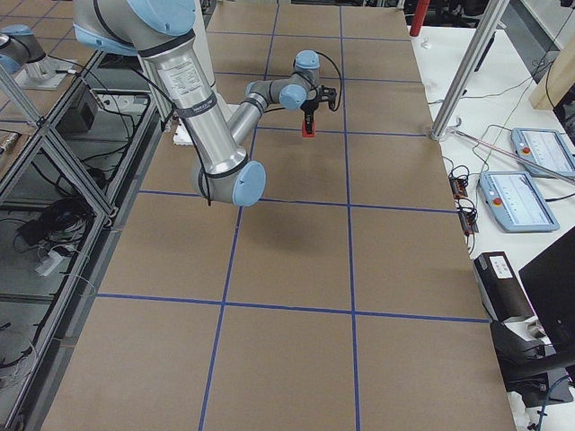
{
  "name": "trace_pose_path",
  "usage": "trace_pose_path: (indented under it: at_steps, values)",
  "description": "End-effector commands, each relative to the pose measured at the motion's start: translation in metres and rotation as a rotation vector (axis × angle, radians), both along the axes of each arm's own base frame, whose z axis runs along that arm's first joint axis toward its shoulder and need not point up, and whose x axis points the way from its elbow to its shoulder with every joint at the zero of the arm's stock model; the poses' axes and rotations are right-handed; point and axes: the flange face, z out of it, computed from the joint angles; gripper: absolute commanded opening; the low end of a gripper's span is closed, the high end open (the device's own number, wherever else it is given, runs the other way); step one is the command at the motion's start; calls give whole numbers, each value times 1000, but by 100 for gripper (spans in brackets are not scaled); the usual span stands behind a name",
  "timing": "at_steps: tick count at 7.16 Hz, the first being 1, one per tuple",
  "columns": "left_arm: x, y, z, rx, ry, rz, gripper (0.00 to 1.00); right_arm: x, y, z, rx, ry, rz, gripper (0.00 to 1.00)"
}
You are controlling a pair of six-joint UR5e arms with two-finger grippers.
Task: Form red blocks into L shape at center
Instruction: 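Carry the red cube with the right gripper toward the table center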
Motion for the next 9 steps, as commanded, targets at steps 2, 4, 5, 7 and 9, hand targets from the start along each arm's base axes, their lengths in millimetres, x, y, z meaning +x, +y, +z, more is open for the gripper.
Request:
trace_pose_path:
  at_steps: [2,4,5,7,9]
  values:
    - [0,8,6,-11,0,1,100,-76,11,-39,-2,38,-37,0]
    - [0,7,5,-11,2,0,100,-83,7,-30,-36,57,-16,0]
    - [0,8,6,-13,1,0,100,-85,6,-30,-39,61,-16,0]
    - [0,7,5,-11,2,0,100,-90,6,-28,-45,72,-18,0]
    - [0,7,4,-10,2,0,100,-91,7,-26,-50,74,-16,0]
